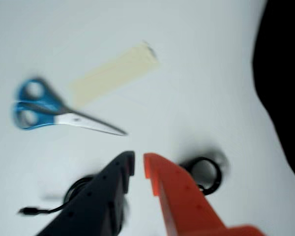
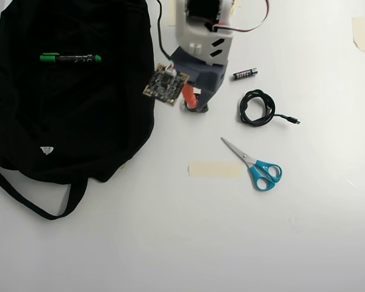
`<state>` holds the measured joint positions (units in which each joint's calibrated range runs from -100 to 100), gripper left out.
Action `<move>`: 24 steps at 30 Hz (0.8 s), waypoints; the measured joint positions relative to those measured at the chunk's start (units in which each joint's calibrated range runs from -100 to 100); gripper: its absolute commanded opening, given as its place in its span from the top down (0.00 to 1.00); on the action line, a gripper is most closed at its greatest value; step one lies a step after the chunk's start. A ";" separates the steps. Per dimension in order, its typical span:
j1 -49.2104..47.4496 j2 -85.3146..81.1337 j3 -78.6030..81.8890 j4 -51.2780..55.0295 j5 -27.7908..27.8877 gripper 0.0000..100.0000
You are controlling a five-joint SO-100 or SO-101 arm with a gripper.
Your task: Put the green marker into the black bag
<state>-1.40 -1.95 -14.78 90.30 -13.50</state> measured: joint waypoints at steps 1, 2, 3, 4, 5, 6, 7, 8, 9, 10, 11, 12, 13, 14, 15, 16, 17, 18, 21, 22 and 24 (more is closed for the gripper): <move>-0.73 -1.16 0.16 0.00 -0.05 0.98; -1.40 -2.24 0.71 0.00 -0.05 0.98; -1.84 -3.07 1.34 0.00 -0.05 0.98; -2.13 -3.99 2.04 0.00 -0.05 0.98; -2.28 -4.90 3.14 0.00 -0.05 0.98; -2.35 -5.81 4.56 0.00 0.15 0.98; -2.35 -6.81 6.13 0.00 0.78 0.98; -2.20 -7.80 7.86 0.00 2.00 0.98; -1.98 -8.80 9.59 0.00 3.61 0.98; -0.96 -9.88 11.48 0.00 5.37 0.98; -0.07 -10.79 13.36 0.00 6.98 0.98; 1.32 -11.96 15.41 -0.26 8.06 0.98; 1.47 -13.20 17.45 -0.34 8.60 0.98; 1.54 -14.45 19.65 -0.34 8.99 0.98; 0.96 -15.94 22.09 -0.34 9.23 0.98; 0.66 -17.52 24.53 -0.60 9.38 0.98; 0.66 -19.18 26.97 -1.29 9.52 0.98; 1.10 -20.92 29.48 -2.15 9.57 0.98; 1.18 -26.82 37.66 -5.24 9.57 0.98; 0.81 -28.89 40.41 -6.53 9.57 0.98; 0.51 -33.13 46.31 -9.19 9.57 0.98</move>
<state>-0.88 -35.08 31.53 81.11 -3.93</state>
